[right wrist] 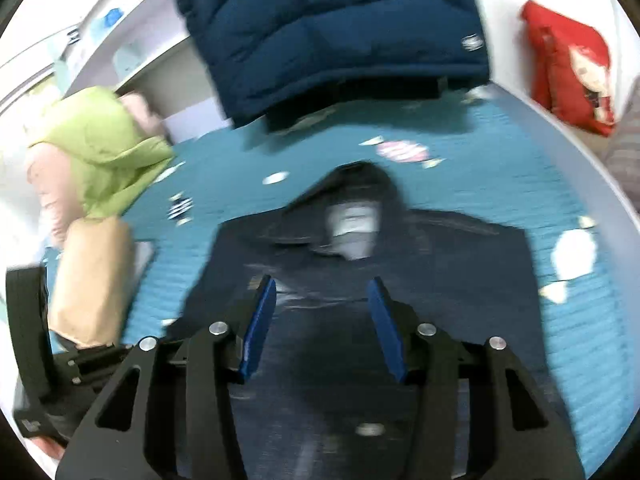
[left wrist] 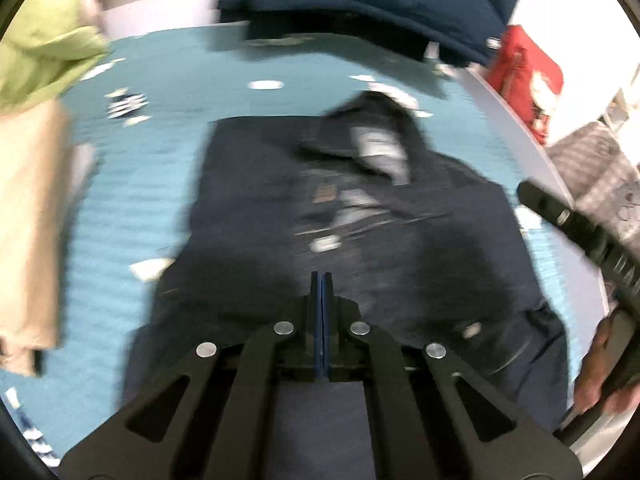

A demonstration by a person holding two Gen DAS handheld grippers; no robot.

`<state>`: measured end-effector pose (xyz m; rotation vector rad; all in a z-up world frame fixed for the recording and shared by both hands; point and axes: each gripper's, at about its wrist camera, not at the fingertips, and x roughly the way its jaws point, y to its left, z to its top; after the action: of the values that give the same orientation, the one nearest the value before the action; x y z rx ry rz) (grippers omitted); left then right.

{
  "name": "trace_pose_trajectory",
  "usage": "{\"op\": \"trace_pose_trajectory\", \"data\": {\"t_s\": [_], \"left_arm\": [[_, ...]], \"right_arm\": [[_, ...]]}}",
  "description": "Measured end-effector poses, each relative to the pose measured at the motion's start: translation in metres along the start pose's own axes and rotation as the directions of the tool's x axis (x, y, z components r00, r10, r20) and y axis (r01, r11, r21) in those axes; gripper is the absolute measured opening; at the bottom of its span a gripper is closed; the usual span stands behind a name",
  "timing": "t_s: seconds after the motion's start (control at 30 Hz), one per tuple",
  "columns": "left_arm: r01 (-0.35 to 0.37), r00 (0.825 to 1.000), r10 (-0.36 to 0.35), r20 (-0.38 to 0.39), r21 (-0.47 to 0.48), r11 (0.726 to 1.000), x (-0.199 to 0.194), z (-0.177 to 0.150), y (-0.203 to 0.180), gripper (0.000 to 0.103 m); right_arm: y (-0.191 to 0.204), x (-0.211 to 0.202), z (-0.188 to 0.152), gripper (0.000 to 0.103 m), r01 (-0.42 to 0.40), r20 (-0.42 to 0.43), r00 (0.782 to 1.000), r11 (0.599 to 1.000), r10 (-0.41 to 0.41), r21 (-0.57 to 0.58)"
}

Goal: Fold large clothes

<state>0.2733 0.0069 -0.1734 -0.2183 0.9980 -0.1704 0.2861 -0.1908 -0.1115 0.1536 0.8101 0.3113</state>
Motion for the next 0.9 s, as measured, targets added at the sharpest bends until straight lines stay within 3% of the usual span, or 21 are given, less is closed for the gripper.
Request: {"op": "trace_pose_trajectory", "data": {"t_s": [0.03,0.13,0.17,0.2,0.23,0.27,0.3,0.37,0.47,0.5,0.57,0.63,0.7,0.77,0.83,0.9], "left_arm": [[0.029,1.0,-0.029,-0.009,0.002,1.0,0.007,0.002,-0.008,0.001],[0.143,0.989,-0.143,-0.028,-0.01,0.99,0.034,0.002,-0.037,0.001],[0.14,0.989,-0.14,-0.038,-0.004,0.99,0.043,0.0,-0.044,0.001],[0.11,0.993,-0.11,-0.05,0.007,0.994,0.056,-0.004,-0.05,0.0],[0.079,0.994,-0.078,-0.073,0.013,0.997,0.07,-0.009,-0.05,0.0],[0.069,0.993,-0.067,-0.094,0.008,0.998,0.08,-0.013,-0.047,0.0],[0.089,0.991,-0.089,-0.103,-0.01,0.996,0.089,-0.018,-0.041,0.0],[0.119,0.989,-0.119,-0.086,-0.011,0.993,0.085,-0.021,-0.032,0.002],[0.012,0.999,-0.01,-0.05,0.039,0.999,0.072,-0.021,-0.02,0.002],[0.024,0.999,-0.022,-0.045,0.037,0.999,0.069,-0.02,-0.014,0.002],[0.054,0.996,-0.054,-0.071,-0.008,0.999,0.079,-0.02,-0.004,0.002],[0.05,0.996,-0.053,-0.066,-0.043,0.998,0.089,-0.022,-0.003,0.002],[0.025,0.998,-0.027,-0.058,-0.032,0.999,0.085,-0.021,-0.009,0.001],[0.023,0.999,-0.022,-0.027,0.027,0.999,0.067,-0.02,-0.015,0.001],[0.032,0.999,-0.034,0.029,0.061,0.998,0.052,-0.015,-0.022,0.001],[0.079,0.993,-0.084,0.084,0.071,0.994,0.038,0.0,-0.031,0.001]], "right_arm": [[-0.004,0.003,-0.004,0.025,-0.013,-0.008,1.0,1.0,0.013,0.003],[-0.013,0.019,-0.028,0.024,-0.054,-0.033,0.998,0.999,0.053,-0.002],[-0.017,0.03,-0.038,0.024,-0.067,-0.065,0.996,0.998,0.067,0.009],[-0.021,0.039,-0.044,0.015,-0.076,-0.093,0.993,0.997,0.078,0.022],[-0.028,0.051,-0.055,0.013,-0.077,-0.135,0.987,0.996,0.082,0.042],[-0.034,0.061,-0.065,0.013,-0.059,-0.164,0.984,0.997,0.067,0.051],[-0.042,0.065,-0.073,0.005,-0.054,-0.175,0.983,0.997,0.063,0.055],[-0.062,0.055,-0.079,0.0,-0.085,-0.148,0.984,0.992,0.098,0.091],[-0.088,0.034,-0.074,0.0,0.08,-0.14,0.988,0.995,-0.07,0.067],[-0.099,0.027,-0.072,0.0,0.141,-0.134,0.982,0.988,-0.132,0.062],[-0.125,0.023,-0.075,0.0,0.17,-0.13,0.98,0.975,-0.152,0.142],[-0.148,0.035,-0.083,0.0,0.105,-0.134,0.988,0.965,-0.074,0.24],[-0.15,0.031,-0.084,0.0,0.091,-0.115,0.992,0.956,-0.061,0.278],[-0.138,0.017,-0.075,0.002,0.101,-0.086,0.993,0.963,-0.082,0.25],[-0.119,0.001,-0.056,0.002,0.028,0.007,1.0,0.98,-0.03,0.197],[-0.104,0.001,-0.04,0.002,-0.004,0.033,0.999,0.989,-0.001,0.151]]}}
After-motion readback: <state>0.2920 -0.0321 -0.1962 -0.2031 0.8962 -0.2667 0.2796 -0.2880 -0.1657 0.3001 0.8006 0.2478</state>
